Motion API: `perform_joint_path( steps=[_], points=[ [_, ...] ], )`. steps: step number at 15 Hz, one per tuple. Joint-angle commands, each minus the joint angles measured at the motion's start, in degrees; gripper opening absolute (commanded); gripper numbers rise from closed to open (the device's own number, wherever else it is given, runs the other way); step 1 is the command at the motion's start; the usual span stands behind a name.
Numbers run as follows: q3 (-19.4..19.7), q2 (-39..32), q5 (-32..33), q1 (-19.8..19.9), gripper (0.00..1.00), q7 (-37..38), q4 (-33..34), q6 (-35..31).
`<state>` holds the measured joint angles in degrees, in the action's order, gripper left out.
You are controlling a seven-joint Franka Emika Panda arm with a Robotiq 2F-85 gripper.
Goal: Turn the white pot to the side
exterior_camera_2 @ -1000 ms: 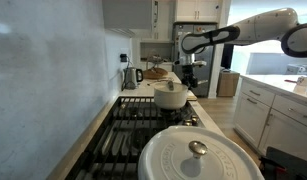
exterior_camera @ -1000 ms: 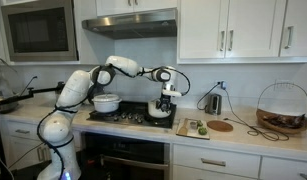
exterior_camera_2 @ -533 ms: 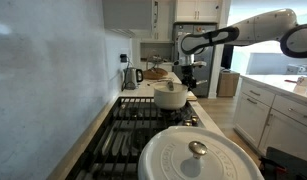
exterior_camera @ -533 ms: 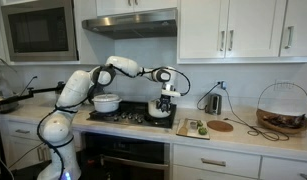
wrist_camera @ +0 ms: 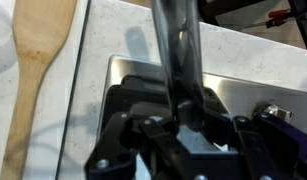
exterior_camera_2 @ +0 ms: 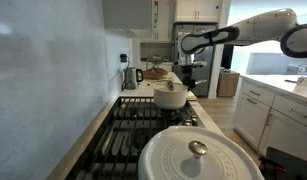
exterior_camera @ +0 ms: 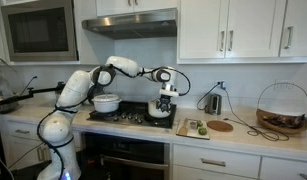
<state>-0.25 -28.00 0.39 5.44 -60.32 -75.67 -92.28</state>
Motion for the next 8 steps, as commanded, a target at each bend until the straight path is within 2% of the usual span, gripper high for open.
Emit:
perform_joint_path(
  steps=[1,8],
  points=[
    [-0.3,0.9,-0.6,0.0,0.00,5.5,0.8,0.1],
    [-0.3,2.6,-0.8,0.4,0.00,10.7,-1.2,-0.5]
  ],
)
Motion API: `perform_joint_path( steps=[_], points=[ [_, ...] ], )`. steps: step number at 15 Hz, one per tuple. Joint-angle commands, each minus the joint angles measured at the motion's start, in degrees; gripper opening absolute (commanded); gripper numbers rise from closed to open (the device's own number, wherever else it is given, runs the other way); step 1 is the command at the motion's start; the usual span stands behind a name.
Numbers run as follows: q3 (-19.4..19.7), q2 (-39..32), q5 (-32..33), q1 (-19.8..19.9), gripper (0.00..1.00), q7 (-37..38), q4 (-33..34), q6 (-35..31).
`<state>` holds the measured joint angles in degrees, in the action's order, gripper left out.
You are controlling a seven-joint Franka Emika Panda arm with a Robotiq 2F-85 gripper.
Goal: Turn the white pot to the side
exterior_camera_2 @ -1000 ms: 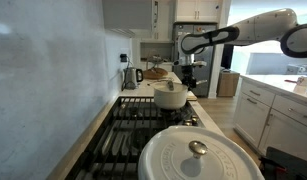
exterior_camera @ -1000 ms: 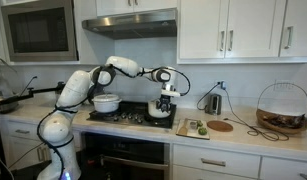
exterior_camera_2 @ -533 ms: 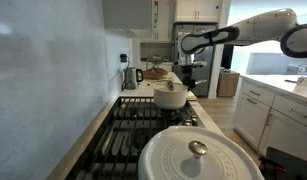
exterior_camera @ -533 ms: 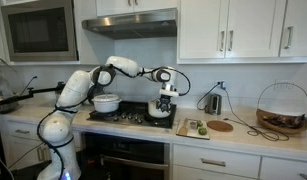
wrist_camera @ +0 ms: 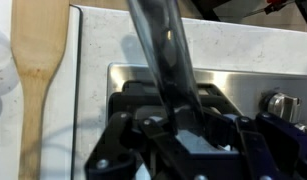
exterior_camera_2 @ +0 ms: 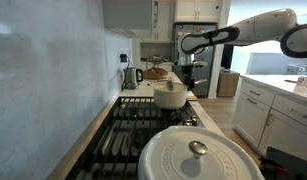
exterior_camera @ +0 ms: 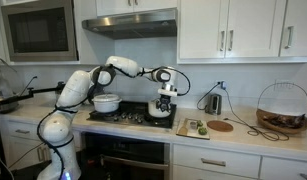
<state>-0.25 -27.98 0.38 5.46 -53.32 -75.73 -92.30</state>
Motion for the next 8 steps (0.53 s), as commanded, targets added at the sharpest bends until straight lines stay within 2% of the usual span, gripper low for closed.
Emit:
perform_joint_path(
  steps=[1,8],
  points=[
    [-0.3,3.1,-0.8,0.4,0.00,4.2,-1.8,-0.6],
    [-0.2,7.2,-0.7,0.7,0.00,6.4,-7.3,-2.1]
  ],
)
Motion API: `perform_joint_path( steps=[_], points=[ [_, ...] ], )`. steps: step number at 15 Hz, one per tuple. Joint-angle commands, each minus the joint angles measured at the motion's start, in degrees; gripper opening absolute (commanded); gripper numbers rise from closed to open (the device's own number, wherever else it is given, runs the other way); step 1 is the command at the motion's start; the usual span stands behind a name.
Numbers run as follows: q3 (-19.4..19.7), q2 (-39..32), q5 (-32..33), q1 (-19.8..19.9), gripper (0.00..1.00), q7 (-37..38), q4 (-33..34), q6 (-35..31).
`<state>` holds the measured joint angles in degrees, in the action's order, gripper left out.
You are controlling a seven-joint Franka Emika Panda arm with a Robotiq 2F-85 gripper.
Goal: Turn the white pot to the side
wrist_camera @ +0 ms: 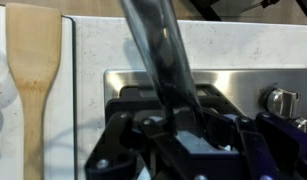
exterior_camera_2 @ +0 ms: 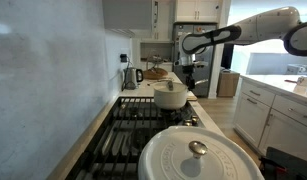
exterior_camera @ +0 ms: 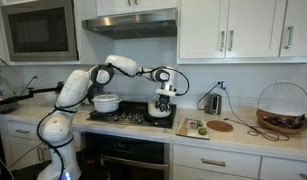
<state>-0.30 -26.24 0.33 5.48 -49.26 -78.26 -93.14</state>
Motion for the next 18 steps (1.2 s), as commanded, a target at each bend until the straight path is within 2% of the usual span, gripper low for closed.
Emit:
perform_joint_path(
  steps=[1,3,4,5,13,15,18],
  points=[
    [-0.2,6.1,-0.6,0.8,0.00,2.5,-5.5,-1.4],
    [-0.1,7.1,-0.3,0.8,0.00,2.6,-6.7,-1.3],
    [0.0,7.5,-0.1,0.7,0.25,2.7,-7.1,-1.1],
    [0.0,7.7,0.1,0.7,0.26,2.4,-7.4,-0.9],
    [-0.6,7.8,-0.1,0.7,0.86,-1.7,-5.3,0.6],
    [-0.9,7.2,-0.4,0.7,0.99,-3.7,-3.9,2.8],
    [-1.4,6.5,-0.2,1.2,1.00,-11.7,-2.9,6.6]
  ],
)
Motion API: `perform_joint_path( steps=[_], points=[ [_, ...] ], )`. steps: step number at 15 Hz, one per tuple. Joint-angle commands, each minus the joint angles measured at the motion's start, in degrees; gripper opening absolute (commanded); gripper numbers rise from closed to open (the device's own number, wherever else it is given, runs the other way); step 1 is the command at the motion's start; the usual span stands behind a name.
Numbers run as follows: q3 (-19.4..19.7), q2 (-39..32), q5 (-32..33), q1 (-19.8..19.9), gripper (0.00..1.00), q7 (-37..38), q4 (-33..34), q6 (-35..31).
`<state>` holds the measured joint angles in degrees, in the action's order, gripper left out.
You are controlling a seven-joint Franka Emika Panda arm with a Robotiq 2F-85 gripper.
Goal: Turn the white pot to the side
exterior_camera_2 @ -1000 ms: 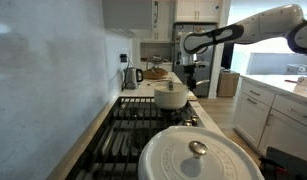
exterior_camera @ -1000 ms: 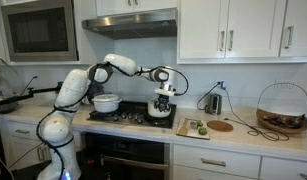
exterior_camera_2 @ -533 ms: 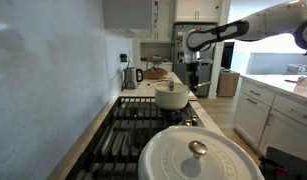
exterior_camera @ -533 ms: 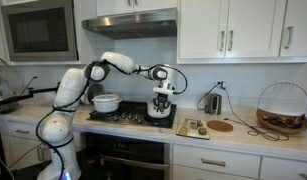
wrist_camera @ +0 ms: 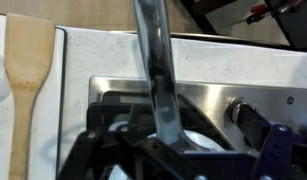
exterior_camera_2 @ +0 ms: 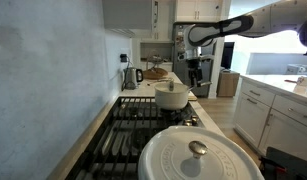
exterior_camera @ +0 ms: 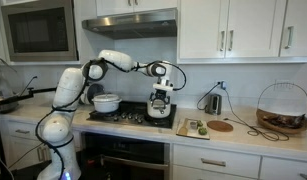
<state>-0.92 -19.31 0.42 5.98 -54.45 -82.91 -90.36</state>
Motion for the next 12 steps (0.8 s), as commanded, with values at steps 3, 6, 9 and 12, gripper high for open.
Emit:
perform_joint_path(
  steps=[3,6,9,12],
  points=[
    [-0.7,-1.2,-0.1,1.1,1.00,-16.5,3.0,7.0],
    [-0.5,-1.3,1.1,0.8,1.00,-22.7,4.2,8.6],
    [-0.4,-0.1,1.3,0.7,1.00,-26.9,3.4,7.6],
    [-0.2,2.0,1.7,0.4,1.00,-29.4,0.0,3.1]
  ],
)
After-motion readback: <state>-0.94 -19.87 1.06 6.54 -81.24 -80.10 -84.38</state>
